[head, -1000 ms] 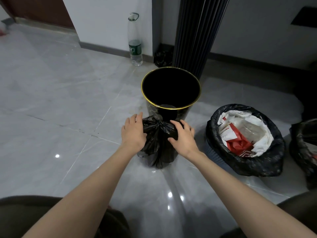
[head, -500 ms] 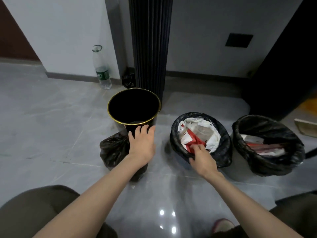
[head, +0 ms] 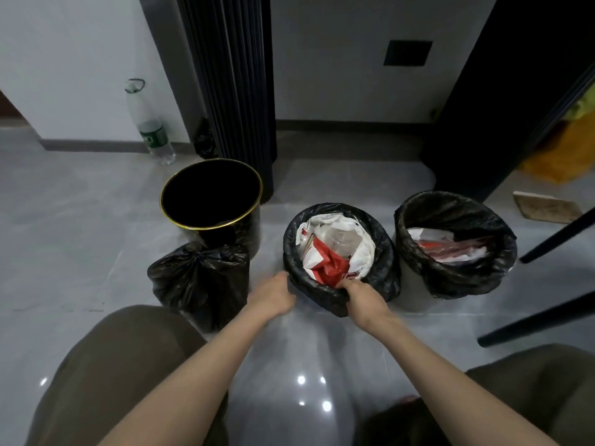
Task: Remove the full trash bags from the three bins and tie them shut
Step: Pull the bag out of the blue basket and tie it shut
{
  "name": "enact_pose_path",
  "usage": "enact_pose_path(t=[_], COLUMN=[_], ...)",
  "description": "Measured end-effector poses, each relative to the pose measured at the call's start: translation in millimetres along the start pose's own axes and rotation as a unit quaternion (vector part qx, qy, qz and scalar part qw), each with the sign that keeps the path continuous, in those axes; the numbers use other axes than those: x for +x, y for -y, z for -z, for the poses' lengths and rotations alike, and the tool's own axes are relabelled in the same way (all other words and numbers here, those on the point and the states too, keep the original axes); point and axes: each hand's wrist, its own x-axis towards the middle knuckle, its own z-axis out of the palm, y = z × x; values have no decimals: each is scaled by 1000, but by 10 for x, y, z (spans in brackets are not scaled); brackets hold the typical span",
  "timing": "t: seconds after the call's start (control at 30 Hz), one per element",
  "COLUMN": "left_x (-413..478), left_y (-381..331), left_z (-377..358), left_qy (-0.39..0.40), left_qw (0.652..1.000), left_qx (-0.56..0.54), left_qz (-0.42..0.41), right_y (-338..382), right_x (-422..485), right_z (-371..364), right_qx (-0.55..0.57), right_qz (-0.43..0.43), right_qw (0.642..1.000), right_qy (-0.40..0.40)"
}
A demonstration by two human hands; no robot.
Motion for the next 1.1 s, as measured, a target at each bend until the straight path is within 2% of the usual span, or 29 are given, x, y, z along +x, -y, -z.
enact_pose_path(t=[0.1, 0.17, 0.2, 0.3, 0.43, 0.5, 0.57, 0.7, 0.87, 1.0, 1.1], left_x=[93, 139, 153, 228, 357, 354, 338, 306, 189, -1, -150], left_y=[13, 10, 11, 28, 119, 140, 146, 156, 216, 264, 287], left_z=[-236, -378, -452, -672, -915, -954, -943, -838, -688, -554, -446], left_qy=[43, 59, 71, 99, 106, 100, 91, 79, 27, -36, -42], left_qw=[994, 974, 954, 865, 750, 709, 687, 678, 707, 761, 768], left_qx=[-94, -206, -275, -454, -606, -655, -677, -694, -678, -620, -614], left_qz=[33, 68, 94, 191, 241, 243, 246, 228, 199, 190, 178], right_y=[-100, -163, -190, -263, -323, -328, -325, -314, -239, -100, 34], right_x=[-103, -158, -186, -276, -358, -360, -353, -351, -405, -455, -515], right_z=[-31, -42, -48, -85, -157, -170, -177, -201, -261, -332, -344], right_qx=[18, 29, 35, 58, 85, 99, 113, 128, 145, 136, 125], right_qz=[18, 34, 40, 43, 68, 71, 65, 61, 52, 66, 77], right_qw=[1000, 999, 999, 997, 994, 992, 991, 990, 988, 988, 989], right_qy=[4, 6, 5, 2, -8, -14, -13, -13, -20, -9, -5])
